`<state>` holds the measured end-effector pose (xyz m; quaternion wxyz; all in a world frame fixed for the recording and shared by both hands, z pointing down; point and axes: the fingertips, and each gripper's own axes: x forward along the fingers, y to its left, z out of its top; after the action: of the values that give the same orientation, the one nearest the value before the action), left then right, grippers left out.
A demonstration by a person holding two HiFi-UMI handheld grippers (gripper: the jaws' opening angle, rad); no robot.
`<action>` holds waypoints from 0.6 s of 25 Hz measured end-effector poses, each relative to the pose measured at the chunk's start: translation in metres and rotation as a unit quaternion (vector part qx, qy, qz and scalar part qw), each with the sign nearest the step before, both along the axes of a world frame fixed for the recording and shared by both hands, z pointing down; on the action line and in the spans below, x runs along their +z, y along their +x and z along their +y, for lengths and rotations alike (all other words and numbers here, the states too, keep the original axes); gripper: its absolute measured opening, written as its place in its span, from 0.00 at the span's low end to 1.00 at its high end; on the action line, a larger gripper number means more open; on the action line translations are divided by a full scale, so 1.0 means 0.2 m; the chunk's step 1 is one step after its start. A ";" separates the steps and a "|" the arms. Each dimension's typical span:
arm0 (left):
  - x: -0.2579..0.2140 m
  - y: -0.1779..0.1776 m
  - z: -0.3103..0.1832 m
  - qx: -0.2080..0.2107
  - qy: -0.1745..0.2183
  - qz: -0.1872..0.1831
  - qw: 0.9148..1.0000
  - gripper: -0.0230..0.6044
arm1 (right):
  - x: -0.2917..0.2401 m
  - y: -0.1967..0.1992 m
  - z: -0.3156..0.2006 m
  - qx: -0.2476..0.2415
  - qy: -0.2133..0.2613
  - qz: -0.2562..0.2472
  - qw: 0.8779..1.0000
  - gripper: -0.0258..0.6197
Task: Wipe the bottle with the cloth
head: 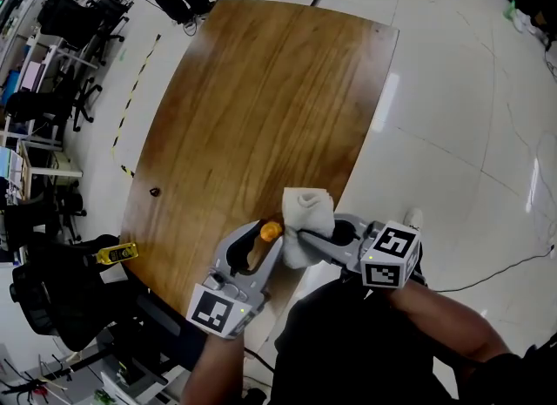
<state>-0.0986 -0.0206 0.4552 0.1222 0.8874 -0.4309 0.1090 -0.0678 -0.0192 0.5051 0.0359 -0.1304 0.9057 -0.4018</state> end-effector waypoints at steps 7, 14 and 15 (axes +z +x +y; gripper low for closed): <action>0.00 0.01 -0.02 -0.006 -0.007 0.016 1.000 0.28 | 0.20 0.00 -0.02 -0.007 -0.010 0.068 0.998 0.15; 0.01 0.03 -0.01 -0.008 0.002 0.024 1.000 0.28 | 0.33 0.01 -0.08 -0.028 0.027 0.195 0.980 0.15; 0.01 0.04 0.00 -0.007 0.003 0.024 1.000 0.28 | 0.34 0.01 -0.08 -0.033 0.036 0.219 0.975 0.15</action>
<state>-0.0911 -0.0212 0.4571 0.1307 0.8869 -0.4348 0.0853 -0.0661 -0.0353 0.5737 -0.1719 -0.1835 0.9094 -0.3314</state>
